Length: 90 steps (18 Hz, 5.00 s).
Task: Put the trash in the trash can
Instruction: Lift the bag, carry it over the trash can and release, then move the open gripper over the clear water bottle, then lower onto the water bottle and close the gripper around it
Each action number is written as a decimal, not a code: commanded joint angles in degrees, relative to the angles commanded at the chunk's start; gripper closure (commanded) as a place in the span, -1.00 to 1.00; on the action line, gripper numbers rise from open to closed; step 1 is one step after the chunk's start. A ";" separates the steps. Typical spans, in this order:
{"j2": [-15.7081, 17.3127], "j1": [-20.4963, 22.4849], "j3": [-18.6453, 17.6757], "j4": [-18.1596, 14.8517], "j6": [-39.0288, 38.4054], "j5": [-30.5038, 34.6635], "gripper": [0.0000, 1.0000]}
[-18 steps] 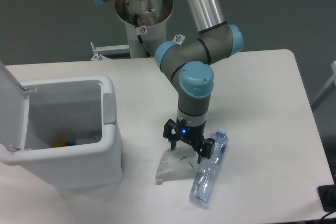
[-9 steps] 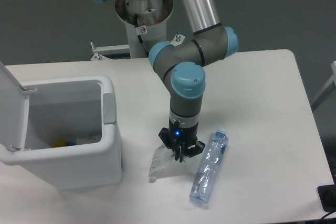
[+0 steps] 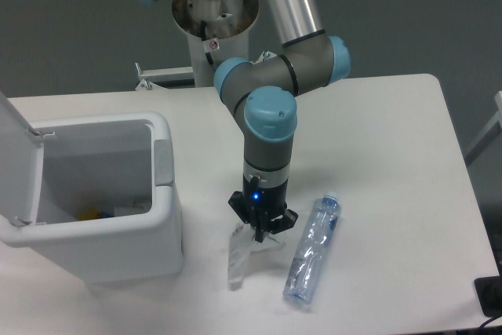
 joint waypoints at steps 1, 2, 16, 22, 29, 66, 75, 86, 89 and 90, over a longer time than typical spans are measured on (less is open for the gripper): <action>0.80 0.35 1.23 0.00 -3.24 -2.28 1.00; 2.11 1.23 2.38 0.00 -6.84 -4.57 1.00; 24.17 1.25 4.50 -0.09 -36.13 -12.68 1.00; 26.81 -9.47 -1.46 -0.27 -36.41 -12.67 1.00; 25.50 -13.27 -1.22 -0.09 -34.64 -12.59 -0.99; -17.39 2.90 11.44 -0.35 -7.31 1.74 -1.00; -18.97 2.82 11.53 -0.44 -7.40 3.85 -1.00; -18.80 2.73 11.44 -0.53 -7.40 5.43 -0.38; -18.45 2.73 11.27 -0.44 -7.40 5.34 -0.28; -18.27 2.82 11.18 -0.44 -7.49 5.25 -0.23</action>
